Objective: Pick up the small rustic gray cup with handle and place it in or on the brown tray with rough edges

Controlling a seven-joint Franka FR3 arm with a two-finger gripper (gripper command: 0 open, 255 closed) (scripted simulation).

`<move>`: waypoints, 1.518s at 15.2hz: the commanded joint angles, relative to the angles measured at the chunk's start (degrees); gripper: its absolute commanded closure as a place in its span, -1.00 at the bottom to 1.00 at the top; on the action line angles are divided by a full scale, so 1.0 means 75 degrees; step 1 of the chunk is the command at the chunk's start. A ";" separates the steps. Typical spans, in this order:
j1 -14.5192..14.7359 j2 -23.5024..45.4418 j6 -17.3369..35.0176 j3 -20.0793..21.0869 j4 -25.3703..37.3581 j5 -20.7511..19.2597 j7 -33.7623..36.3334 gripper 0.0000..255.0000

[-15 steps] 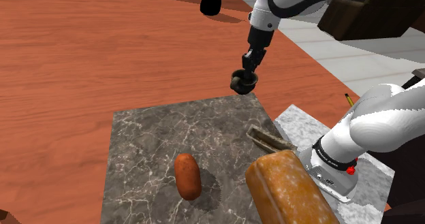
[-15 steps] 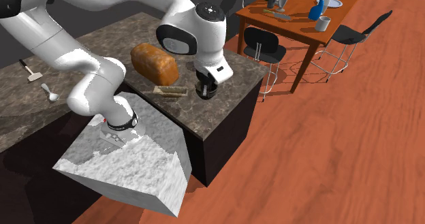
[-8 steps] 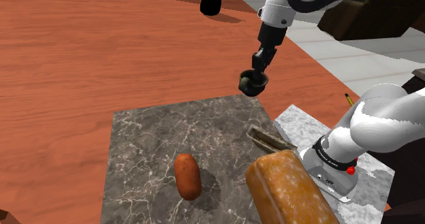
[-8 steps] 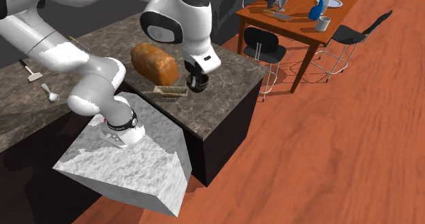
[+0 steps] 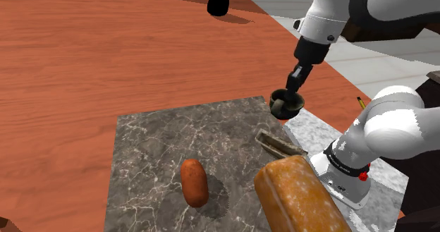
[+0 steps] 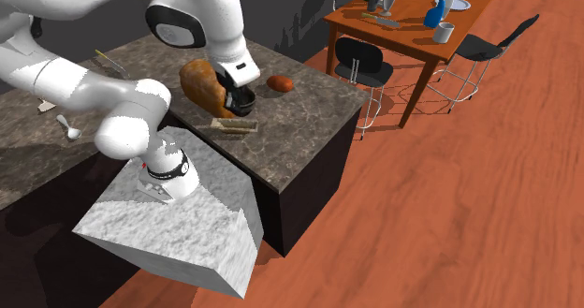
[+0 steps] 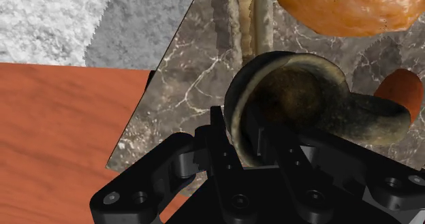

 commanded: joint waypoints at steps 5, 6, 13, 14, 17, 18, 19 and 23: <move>0.0427 -0.1688 -0.0904 0.0275 -0.0700 0.0371 0.0563 1.00; 0.0438 -0.1705 -0.0815 0.0298 -0.0807 0.0396 0.0549 1.00; 0.0535 -0.1761 -0.0156 0.0476 -0.1533 0.0594 0.0448 1.00; 0.0551 -0.1758 -0.0055 0.0503 -0.1633 0.0627 0.0433 1.00; 0.0605 -0.1733 0.0258 0.0590 -0.1927 0.0731 0.0388 1.00; 0.0625 -0.1717 0.0367 0.0620 -0.2022 0.0768 0.0373 1.00; 0.0645 -0.1698 0.0479 0.0650 -0.2117 0.0806 0.0358 1.00; 0.0666 -0.1676 0.0591 0.0681 -0.2209 0.0845 0.0342 1.00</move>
